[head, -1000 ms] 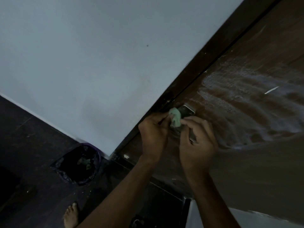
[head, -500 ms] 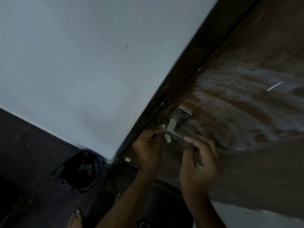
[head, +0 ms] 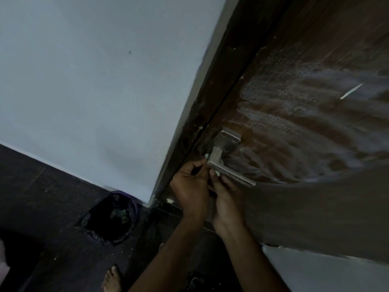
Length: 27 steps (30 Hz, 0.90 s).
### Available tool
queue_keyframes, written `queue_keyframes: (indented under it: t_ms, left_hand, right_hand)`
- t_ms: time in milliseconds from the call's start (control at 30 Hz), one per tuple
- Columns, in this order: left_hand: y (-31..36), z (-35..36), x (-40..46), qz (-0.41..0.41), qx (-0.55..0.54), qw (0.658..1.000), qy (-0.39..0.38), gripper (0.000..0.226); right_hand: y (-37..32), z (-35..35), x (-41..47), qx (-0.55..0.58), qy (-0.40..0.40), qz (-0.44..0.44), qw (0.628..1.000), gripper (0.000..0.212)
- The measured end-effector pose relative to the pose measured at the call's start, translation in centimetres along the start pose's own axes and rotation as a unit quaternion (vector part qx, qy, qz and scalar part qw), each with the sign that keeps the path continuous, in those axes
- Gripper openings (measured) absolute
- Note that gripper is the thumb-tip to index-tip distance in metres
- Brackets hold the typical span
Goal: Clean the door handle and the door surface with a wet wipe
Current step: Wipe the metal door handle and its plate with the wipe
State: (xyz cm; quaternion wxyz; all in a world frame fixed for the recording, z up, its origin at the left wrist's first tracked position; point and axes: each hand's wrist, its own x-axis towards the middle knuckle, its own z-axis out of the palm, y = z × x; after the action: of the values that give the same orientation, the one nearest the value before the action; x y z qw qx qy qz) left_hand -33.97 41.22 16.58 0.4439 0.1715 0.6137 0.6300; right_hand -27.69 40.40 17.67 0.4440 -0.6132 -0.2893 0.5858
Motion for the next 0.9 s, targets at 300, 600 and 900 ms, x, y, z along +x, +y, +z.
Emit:
queue_keyframes:
  t_ms: [300, 600, 900]
  left_hand:
    - [1.5, -1.2, -0.2, 0.059, 0.018, 0.992, -0.11, 0.015]
    - [5.5, -2.5, -1.3, 0.22, 0.084, 0.972, -0.004, 0.015]
    - [5.7, -3.0, -0.3, 0.27, 0.216, 0.937, -0.039, 0.02]
  right_hand:
    - [-2.1, -1.1, 2.1, 0.112, -0.036, 0.05, 0.992, 0.014]
    - [-6.1, -5.4, 3.8, 0.063, -0.138, 0.196, 0.969, 0.016]
    - [-9.3, -1.1, 0.6, -0.205, 0.039, 0.075, 0.975, 0.014]
